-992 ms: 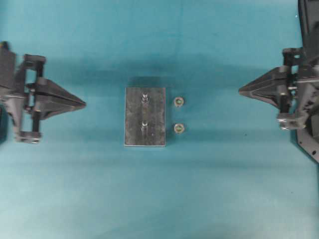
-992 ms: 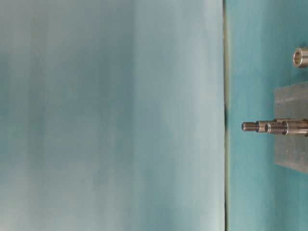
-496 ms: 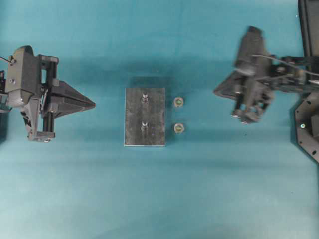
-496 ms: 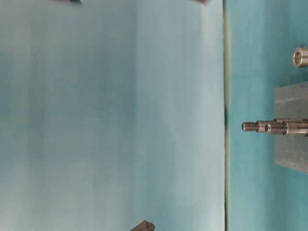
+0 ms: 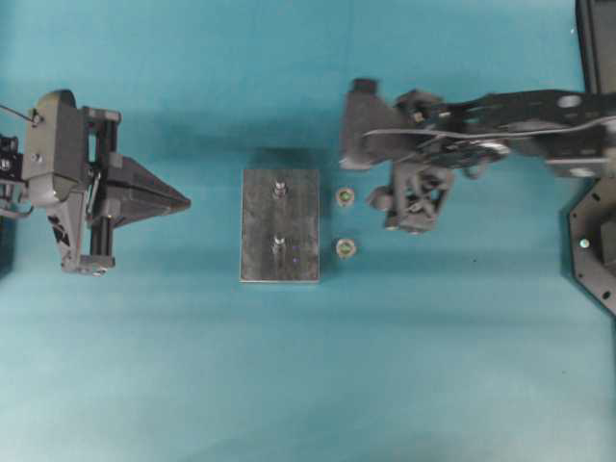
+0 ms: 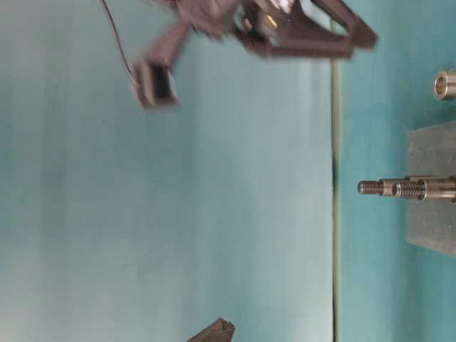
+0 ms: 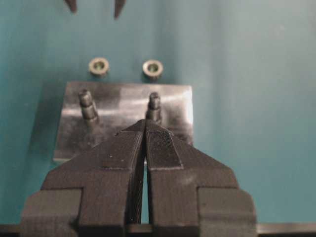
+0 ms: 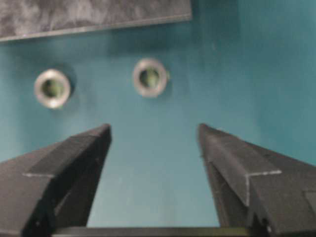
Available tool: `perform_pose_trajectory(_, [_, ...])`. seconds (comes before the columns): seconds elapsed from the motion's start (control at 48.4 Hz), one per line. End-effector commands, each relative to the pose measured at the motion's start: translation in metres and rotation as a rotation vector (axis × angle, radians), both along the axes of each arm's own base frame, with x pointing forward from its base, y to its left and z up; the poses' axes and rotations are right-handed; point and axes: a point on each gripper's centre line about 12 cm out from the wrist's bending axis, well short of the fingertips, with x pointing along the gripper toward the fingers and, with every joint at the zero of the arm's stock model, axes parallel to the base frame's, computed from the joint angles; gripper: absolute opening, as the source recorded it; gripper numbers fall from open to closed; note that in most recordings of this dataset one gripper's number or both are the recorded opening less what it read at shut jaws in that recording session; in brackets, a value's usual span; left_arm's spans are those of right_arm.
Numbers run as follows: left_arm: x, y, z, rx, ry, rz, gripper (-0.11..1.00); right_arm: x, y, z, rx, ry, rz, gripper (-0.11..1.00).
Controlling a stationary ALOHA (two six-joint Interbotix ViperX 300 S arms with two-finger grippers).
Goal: Insert the washer onto the shaft.
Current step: 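Lower the right gripper over the upper washer and close on it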
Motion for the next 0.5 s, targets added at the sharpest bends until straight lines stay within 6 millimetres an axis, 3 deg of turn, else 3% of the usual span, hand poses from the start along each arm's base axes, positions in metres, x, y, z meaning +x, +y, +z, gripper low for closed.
perform_pose_trajectory(0.0, [0.003, 0.0, 0.007, 0.003, -0.023, 0.0, 0.0, 0.014, 0.001, 0.005, -0.014, -0.018, 0.035, 0.79])
perform_pose_trajectory(0.207, [0.006, 0.001, 0.007, 0.004, -0.015, 0.0, 0.0, 0.028, 0.007, -0.017, -0.011, 0.033, 0.076, 0.81])
perform_pose_trajectory(0.475, [0.008, 0.0, 0.005, 0.003, -0.011, -0.001, 0.0, 0.037, 0.004, -0.029, -0.01, 0.055, 0.078, 0.83])
